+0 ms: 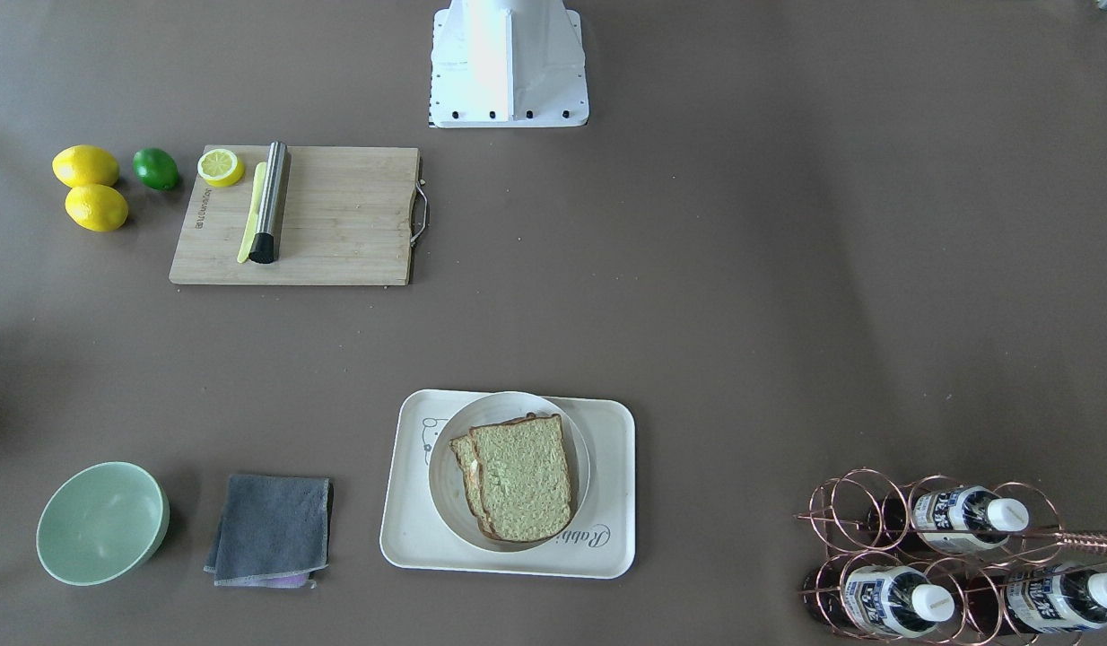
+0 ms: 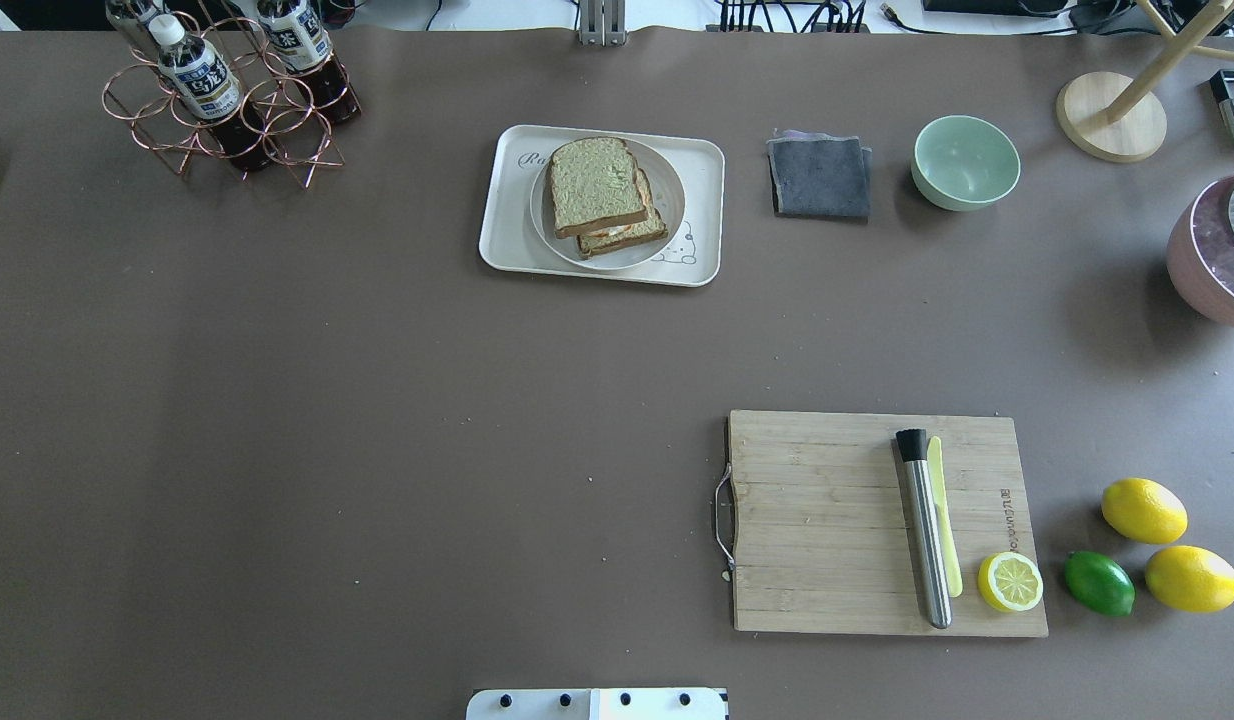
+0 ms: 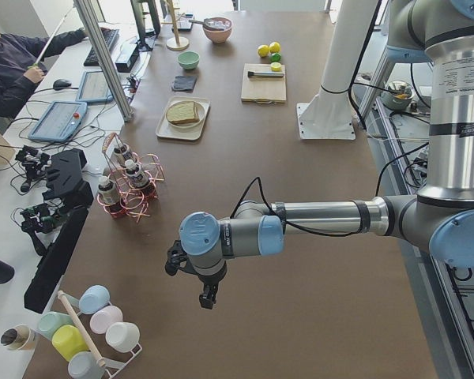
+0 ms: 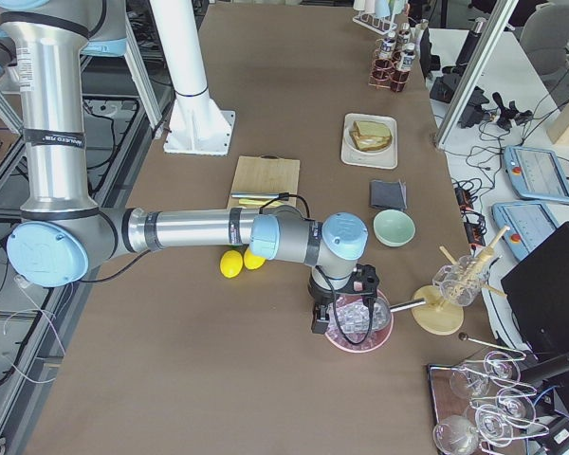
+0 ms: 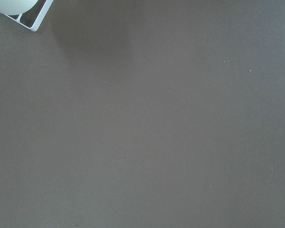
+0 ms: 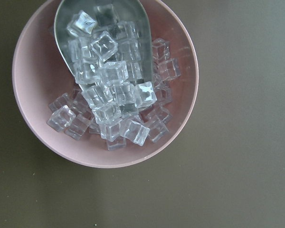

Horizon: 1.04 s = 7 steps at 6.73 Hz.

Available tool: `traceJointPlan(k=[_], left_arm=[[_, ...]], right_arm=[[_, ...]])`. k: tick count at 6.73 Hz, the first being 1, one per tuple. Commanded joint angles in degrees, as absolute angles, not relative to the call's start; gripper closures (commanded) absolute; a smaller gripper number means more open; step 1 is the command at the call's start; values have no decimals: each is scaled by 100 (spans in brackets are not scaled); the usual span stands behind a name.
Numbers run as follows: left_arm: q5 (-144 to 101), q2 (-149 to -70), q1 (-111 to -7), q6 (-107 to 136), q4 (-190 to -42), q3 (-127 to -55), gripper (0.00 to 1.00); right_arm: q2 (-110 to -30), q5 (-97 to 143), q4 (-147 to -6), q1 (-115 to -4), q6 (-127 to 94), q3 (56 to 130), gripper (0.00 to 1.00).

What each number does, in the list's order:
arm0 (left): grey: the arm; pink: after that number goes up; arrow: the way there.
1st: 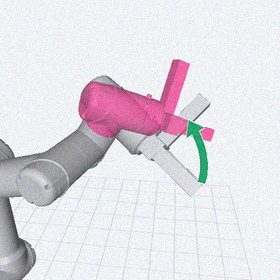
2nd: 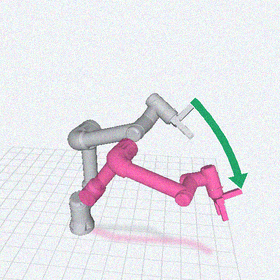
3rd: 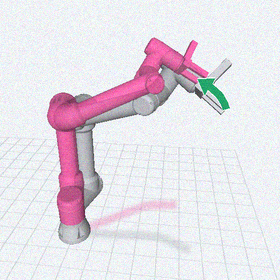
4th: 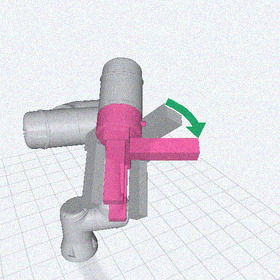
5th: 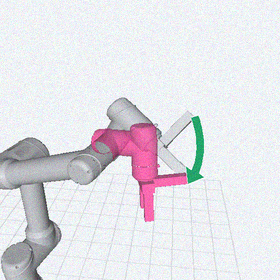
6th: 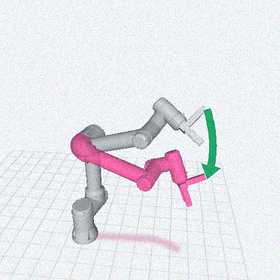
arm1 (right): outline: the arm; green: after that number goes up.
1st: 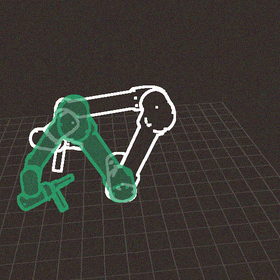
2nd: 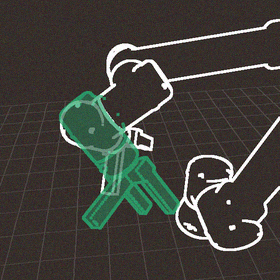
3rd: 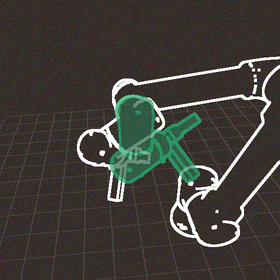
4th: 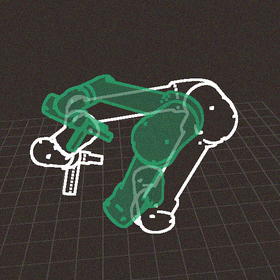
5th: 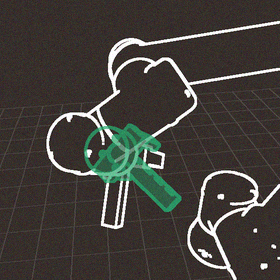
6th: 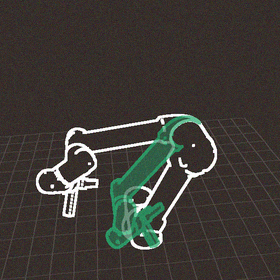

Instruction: Make sandwich and place on tray

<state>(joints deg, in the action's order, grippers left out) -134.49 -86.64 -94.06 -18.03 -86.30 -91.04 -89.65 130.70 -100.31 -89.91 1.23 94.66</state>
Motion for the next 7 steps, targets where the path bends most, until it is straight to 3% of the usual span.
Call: traceJointPlan(k=[1,7], left_arm=[[-13456,-8666,-9404,-1802,-8631,-9105,3],[-13456,-8666,-9404,-1810,-8640,-9114,3]], right_arm=[[-8965,13087,-10028,-8991,123,9466,0],[-8974,13052,-10028,-8991,123,9589,0]])
